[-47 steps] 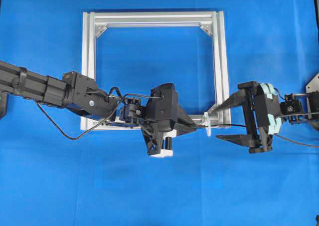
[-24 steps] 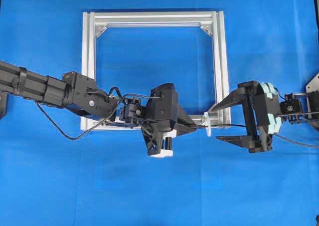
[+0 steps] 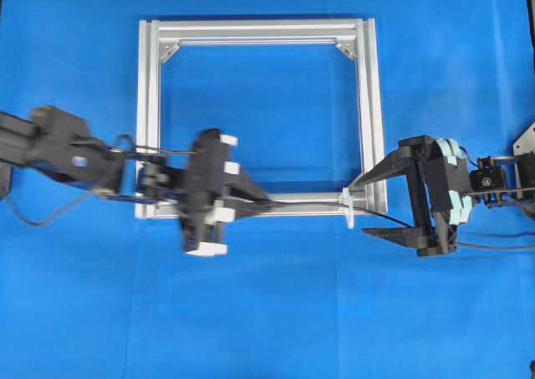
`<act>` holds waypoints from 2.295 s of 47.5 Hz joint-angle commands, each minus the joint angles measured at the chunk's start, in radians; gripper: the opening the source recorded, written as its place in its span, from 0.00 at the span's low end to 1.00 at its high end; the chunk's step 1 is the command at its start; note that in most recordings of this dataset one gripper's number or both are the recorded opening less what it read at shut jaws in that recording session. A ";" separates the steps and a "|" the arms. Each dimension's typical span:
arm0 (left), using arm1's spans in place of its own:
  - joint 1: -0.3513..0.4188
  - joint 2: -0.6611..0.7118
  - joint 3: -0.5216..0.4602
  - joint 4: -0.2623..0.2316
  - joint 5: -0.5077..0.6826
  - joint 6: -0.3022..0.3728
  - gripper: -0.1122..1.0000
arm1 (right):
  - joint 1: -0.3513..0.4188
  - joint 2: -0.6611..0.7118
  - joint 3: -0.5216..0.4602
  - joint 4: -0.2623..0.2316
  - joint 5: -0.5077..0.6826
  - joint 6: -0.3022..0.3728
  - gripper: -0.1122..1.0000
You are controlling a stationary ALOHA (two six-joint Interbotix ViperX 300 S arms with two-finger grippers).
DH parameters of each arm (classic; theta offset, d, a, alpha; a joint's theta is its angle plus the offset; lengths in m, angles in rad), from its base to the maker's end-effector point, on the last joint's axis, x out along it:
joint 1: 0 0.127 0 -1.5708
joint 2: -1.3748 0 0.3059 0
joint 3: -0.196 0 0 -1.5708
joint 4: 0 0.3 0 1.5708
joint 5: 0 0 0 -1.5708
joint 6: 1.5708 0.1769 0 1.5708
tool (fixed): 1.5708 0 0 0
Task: Insert the wire through the string loop located on the right side.
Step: 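Pull the cable leftward through the loop with the left gripper, then open the left gripper, release the cable, and hold both arms apart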
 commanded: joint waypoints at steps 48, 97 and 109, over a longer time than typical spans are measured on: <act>-0.129 -0.525 0.565 0.002 0.107 -0.005 0.17 | -0.002 -0.008 -0.014 -0.002 0.000 -0.003 0.94; -0.127 -0.595 0.537 0.002 0.153 -0.003 0.80 | -0.006 -0.034 -0.023 -0.002 0.023 -0.006 0.94; -0.092 -0.741 0.489 0.002 0.313 0.002 0.80 | -0.046 -0.167 -0.055 -0.002 0.184 -0.048 0.94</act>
